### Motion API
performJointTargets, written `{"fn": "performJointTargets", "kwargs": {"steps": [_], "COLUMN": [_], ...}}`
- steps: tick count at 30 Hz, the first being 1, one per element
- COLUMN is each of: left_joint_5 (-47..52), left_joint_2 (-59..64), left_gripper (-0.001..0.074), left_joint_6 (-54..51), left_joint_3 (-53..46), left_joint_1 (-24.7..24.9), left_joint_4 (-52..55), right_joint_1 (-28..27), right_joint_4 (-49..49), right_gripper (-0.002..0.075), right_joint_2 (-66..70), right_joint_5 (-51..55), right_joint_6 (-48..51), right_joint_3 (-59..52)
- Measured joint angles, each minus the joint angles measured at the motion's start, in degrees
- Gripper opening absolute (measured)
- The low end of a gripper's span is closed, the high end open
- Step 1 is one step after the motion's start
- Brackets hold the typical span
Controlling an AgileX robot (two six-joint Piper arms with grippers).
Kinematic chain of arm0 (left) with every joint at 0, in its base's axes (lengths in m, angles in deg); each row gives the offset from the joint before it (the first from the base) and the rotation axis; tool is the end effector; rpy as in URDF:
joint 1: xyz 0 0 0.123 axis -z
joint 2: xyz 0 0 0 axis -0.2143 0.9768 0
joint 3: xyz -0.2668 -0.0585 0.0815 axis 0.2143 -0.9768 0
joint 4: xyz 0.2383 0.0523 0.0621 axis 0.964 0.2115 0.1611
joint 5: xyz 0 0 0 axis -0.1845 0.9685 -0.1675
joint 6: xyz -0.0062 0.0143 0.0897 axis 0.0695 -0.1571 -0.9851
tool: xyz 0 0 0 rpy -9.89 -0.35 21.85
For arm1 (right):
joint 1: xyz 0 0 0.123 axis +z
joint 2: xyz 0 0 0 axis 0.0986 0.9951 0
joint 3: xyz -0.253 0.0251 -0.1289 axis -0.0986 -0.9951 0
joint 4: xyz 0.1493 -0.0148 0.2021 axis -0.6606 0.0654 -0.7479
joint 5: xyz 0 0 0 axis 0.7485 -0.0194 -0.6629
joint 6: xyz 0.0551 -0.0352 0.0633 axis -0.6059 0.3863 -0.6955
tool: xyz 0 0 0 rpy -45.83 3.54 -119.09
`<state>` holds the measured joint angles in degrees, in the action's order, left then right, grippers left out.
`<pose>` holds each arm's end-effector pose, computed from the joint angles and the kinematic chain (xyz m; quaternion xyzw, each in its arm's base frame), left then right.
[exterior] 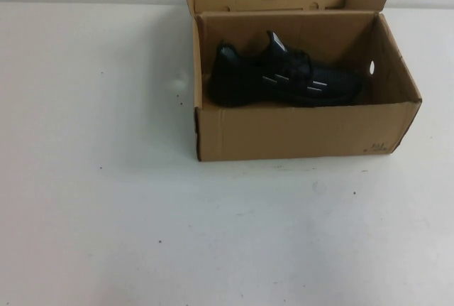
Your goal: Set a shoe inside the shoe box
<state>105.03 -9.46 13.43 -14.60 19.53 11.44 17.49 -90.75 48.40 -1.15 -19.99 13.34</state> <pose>0.0520 -0.0055 0.1701 0.0399 0.8084 -0.0375 0.5861 0.0627 0.0151 0.2997 -0.0450 0.7326 0.1122 0.6698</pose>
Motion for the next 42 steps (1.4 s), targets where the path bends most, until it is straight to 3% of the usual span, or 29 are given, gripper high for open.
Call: {"fn": "performJointTargets", "kwargs": {"steps": [11,22,27,33,42], "left_joint_5": [0.0,0.0,0.0,0.0,0.0], "left_joint_2": [0.0,0.0,0.0,0.0,0.0], "left_gripper": [-0.0001,-0.0001,-0.0001,-0.0001,-0.0001], "left_joint_6": [0.0,0.0,0.0,0.0,0.0], "left_joint_3": [0.0,0.0,0.0,0.0,0.0], "left_joint_1": [0.0,0.0,0.0,0.0,0.0], "left_joint_4": [0.0,-0.09,-0.09,-0.09,-0.09], "right_joint_1": [-11.93,-12.48,-12.48,-12.48,-12.48], "right_joint_4": [0.12,0.43,-0.64,-4.65,-6.4], "right_gripper": [-0.0016,-0.0016,-0.0016,-0.0016,-0.0016], "right_joint_2": [-11.01,-14.35,-14.48,-14.56,-14.56], "right_joint_5": [3.24,-1.64,3.86,4.47,4.47], "right_joint_6": [0.0,0.0,1.32,8.8,9.74], "right_joint_3": [-4.14,-22.92,-23.51,-23.51,-23.51]}}
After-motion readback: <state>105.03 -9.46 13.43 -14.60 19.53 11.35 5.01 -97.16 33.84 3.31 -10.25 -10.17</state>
